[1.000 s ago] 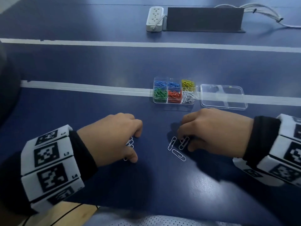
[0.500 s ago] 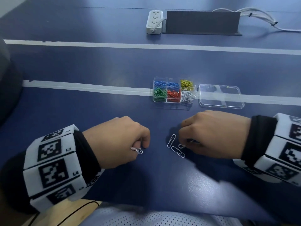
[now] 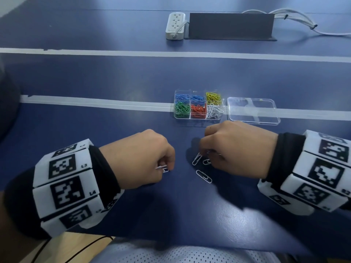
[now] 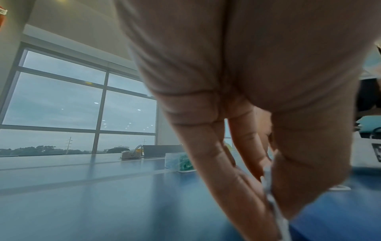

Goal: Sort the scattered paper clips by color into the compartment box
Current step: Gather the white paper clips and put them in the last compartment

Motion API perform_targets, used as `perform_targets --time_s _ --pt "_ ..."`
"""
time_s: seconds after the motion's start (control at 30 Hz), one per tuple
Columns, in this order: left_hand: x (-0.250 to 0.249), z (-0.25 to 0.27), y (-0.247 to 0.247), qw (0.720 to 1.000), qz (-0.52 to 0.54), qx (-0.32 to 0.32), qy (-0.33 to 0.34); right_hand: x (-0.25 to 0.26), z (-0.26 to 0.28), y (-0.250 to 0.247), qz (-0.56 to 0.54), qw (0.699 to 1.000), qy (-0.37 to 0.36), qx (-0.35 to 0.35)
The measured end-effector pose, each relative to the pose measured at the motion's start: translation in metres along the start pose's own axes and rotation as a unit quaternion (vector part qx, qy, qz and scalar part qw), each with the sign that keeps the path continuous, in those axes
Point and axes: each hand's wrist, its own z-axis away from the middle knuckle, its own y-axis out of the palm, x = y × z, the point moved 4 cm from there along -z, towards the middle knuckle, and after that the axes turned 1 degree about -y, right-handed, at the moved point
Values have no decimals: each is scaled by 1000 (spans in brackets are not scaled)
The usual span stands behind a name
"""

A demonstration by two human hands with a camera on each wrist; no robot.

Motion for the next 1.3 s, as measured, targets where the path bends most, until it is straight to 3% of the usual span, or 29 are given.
perform_targets --time_s 0.2,0.63,0.97,1.3 --pt "-12 -16 -16 999 1 -26 31 6 5 4 -19 999 -28 18" --pt "-36 -54 -26 997 12 -55 45 15 17 10 -52 998 19 1" --pt "-49 -57 -14 996 -51 3 75 21 15 14 25 998 -24 56" --pt "-47 -53 -7 996 -57 14 63 9 23 9 -31 999 -26 32"
